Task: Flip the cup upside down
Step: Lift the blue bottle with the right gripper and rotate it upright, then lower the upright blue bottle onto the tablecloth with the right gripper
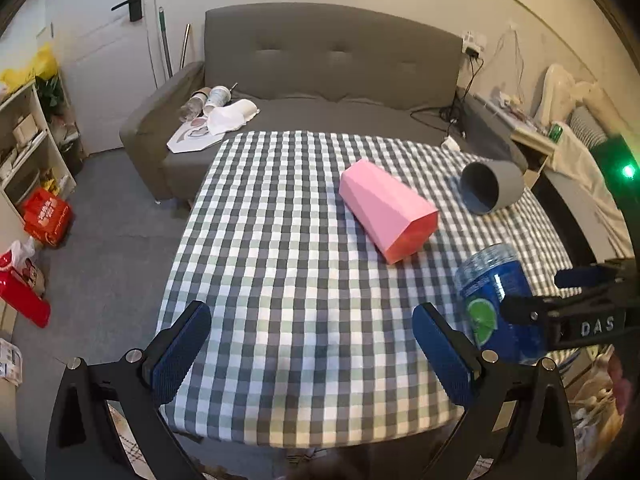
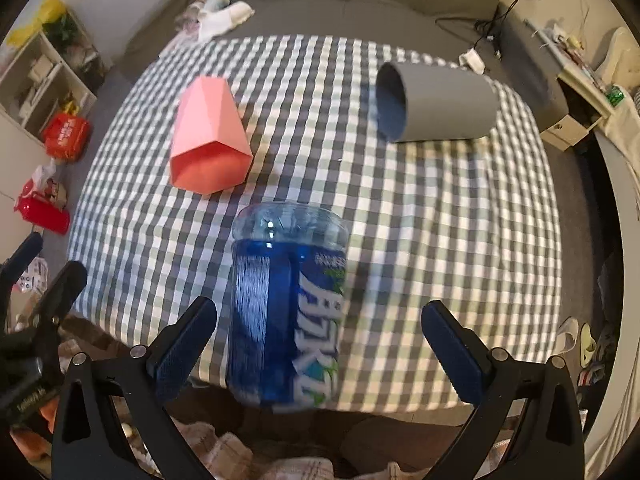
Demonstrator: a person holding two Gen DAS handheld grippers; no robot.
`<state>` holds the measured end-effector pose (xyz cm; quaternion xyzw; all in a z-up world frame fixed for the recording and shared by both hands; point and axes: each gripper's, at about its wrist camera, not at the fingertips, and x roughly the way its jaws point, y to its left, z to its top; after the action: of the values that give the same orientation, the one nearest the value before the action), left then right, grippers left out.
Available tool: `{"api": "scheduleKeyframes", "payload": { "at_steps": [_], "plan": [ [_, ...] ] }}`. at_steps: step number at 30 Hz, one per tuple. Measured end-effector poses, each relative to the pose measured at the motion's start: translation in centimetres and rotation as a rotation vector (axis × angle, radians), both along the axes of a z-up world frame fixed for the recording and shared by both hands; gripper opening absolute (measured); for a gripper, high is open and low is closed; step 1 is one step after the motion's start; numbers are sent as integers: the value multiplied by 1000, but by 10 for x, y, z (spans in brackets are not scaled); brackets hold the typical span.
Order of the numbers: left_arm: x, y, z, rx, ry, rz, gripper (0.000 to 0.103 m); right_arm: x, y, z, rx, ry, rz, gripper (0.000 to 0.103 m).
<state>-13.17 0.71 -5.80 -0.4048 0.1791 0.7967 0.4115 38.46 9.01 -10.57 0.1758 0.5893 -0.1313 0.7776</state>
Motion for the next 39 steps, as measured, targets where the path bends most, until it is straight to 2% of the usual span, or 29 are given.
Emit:
{"api": "scheduleKeyframes", "payload": {
  "at_steps": [6,9,13,19,24,30,34,38,39],
  "plan": [
    [-11,8,-8,-15,-33,-27,103,21,0,-18,29,50,12,102],
    [-14,12,-10,-12,-53,-33,103,27,-1,-24,54,64,20,92],
    [-17,14,-8,1,-64,-42,103,28,0,-27,70,55,29,72],
    [-20,15,-9,10,-82,-39,103,24,2,-12,41,-5,46,71],
    [-18,14,-8,10,-86,-40,103,18,-5,14,-8,-102,48,71],
    [-13,12,-7,8,-80,-45,103,2,-6,38,-132,-286,36,71],
    [-11,12,-8,-1,-80,-50,103,-5,1,38,-217,-412,2,71],
    [-9,13,-10,-9,-78,-54,103,-14,1,31,-256,-523,-44,71],
    [-9,13,-11,-11,-77,-54,103,-14,-1,30,-263,-533,37,71]
  ]
}}
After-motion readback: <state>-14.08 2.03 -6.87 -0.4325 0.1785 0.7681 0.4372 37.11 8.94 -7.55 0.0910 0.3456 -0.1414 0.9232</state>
